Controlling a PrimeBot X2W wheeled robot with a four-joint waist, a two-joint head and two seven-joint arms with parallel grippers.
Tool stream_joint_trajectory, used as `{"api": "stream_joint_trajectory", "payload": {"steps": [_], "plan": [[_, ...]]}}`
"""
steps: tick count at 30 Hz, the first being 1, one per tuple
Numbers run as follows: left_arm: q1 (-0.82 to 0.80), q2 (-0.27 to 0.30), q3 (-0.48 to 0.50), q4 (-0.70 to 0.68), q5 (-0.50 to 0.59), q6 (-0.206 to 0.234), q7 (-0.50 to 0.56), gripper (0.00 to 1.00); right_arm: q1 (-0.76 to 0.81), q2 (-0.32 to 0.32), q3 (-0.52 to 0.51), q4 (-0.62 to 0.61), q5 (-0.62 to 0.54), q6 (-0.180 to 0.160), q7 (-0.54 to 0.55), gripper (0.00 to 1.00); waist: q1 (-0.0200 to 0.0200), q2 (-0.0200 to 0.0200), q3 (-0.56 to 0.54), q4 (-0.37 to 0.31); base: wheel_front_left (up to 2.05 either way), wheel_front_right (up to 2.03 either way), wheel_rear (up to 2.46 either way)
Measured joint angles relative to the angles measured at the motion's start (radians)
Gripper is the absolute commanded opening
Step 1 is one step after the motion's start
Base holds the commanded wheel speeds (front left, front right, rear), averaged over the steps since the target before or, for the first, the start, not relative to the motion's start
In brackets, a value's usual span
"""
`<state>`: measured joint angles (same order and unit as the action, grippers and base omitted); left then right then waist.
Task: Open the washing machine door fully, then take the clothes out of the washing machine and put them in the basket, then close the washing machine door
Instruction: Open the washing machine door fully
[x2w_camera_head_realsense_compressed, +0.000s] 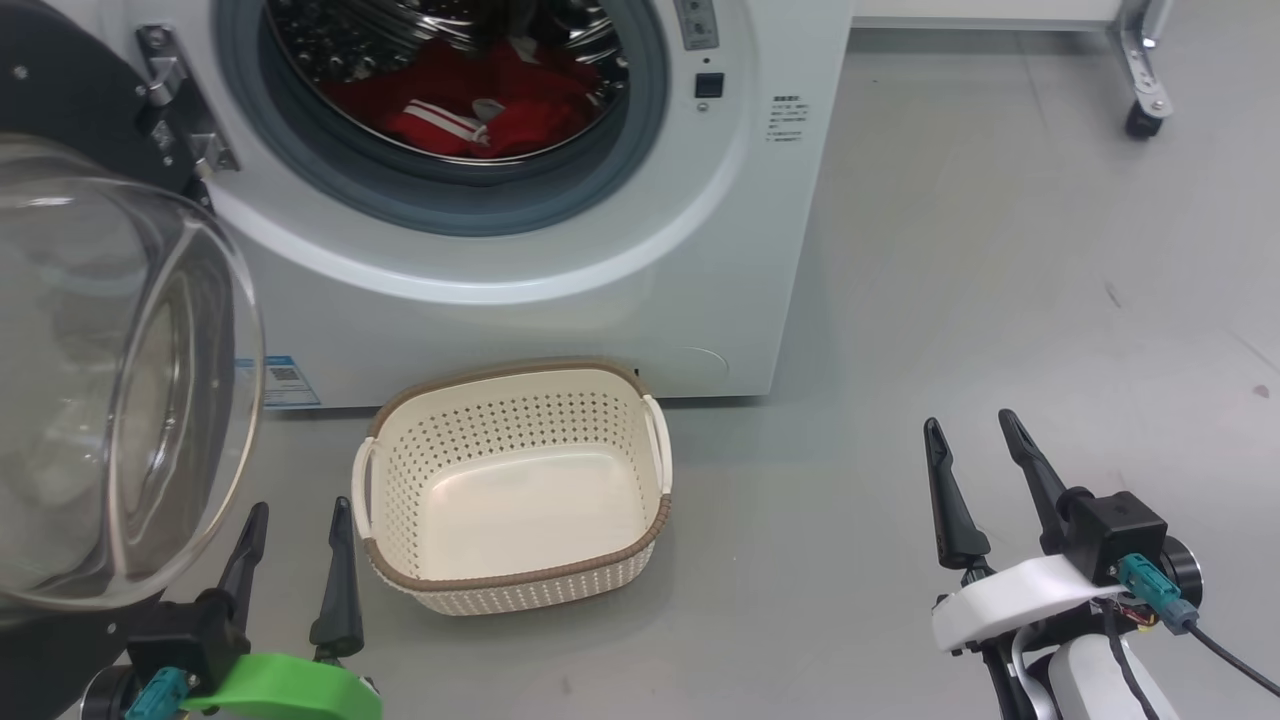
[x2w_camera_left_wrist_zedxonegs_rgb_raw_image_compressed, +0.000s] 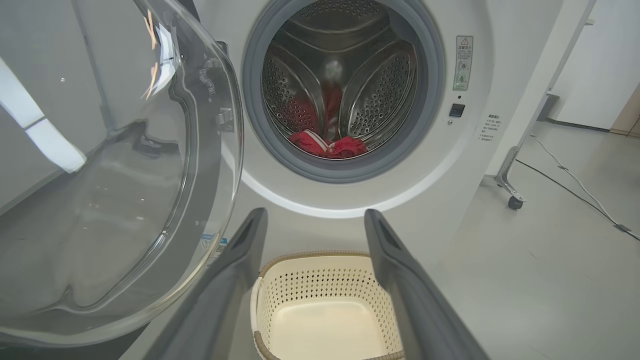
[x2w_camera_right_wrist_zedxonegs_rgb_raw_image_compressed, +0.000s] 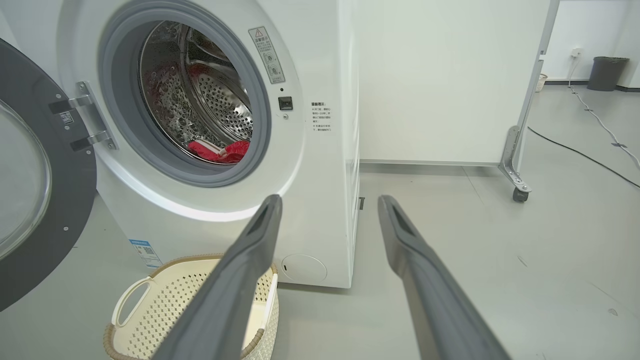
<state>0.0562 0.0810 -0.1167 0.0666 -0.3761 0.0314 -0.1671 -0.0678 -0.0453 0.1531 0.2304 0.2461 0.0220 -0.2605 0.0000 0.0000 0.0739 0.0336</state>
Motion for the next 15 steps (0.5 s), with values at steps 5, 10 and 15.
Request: {"api": "stream_joint_trajectory", "payload": {"steps": [5, 10, 15], "plan": [[0.0, 0.002, -0.012, -0.008, 0.004, 0.003, 0.017, 1.0, 0.017, 0.0, -0.003, 0.0, 0.009, -0.008, 0.0, 1.0, 0.0, 0.0, 0.002, -0.037, 0.0, 0.0, 0.0], [0.0, 0.002, -0.024, -0.01, 0.016, 0.003, 0.027, 1.0, 0.021, 0.0, -0.011, -0.002, 0.011, -0.015, 0.0, 1.0, 0.0, 0.0, 0.003, -0.05, 0.0, 0.0, 0.0], [0.0, 0.002, -0.024, -0.012, 0.017, 0.006, 0.035, 1.0, 0.022, 0.0, -0.009, -0.003, 0.011, -0.015, 0.0, 1.0, 0.0, 0.0, 0.005, -0.051, 0.0, 0.0, 0.0]]}}
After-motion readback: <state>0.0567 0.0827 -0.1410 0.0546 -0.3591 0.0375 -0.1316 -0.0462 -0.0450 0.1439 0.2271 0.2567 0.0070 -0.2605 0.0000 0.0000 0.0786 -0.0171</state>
